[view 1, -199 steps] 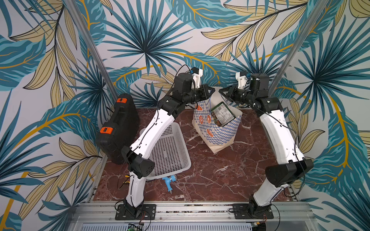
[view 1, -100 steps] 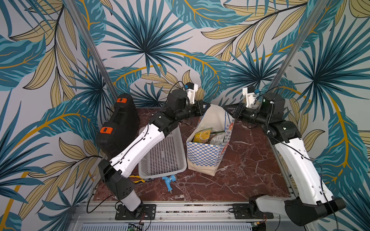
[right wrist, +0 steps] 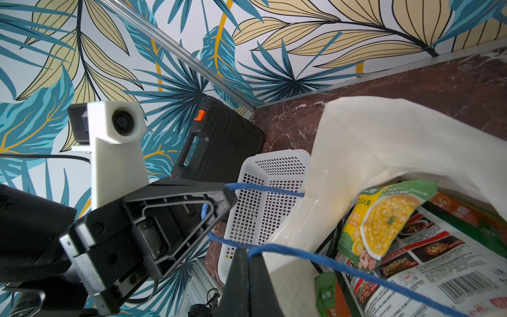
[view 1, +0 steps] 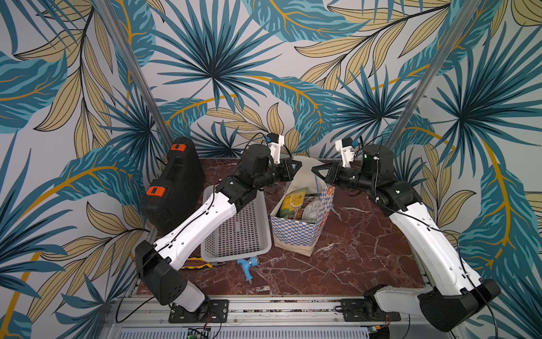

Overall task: Place the condiment packets inside the bag
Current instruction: Place the paper bag at the center of the board.

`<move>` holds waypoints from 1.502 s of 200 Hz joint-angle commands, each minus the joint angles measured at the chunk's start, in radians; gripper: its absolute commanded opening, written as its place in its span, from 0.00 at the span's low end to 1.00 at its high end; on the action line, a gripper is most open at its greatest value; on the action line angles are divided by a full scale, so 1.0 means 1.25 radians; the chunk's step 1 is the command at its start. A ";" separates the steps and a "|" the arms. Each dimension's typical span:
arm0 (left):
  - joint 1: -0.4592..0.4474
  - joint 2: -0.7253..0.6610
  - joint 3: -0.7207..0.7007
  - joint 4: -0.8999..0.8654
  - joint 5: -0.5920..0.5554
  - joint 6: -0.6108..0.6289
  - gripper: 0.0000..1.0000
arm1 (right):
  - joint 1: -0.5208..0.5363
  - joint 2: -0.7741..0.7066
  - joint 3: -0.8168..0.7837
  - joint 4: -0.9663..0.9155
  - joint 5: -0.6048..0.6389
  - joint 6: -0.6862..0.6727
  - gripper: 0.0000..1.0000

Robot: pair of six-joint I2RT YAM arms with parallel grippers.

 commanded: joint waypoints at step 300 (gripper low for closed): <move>0.072 -0.240 -0.100 -0.165 -0.106 0.080 1.00 | 0.096 -0.054 0.003 -0.116 0.245 -0.136 0.59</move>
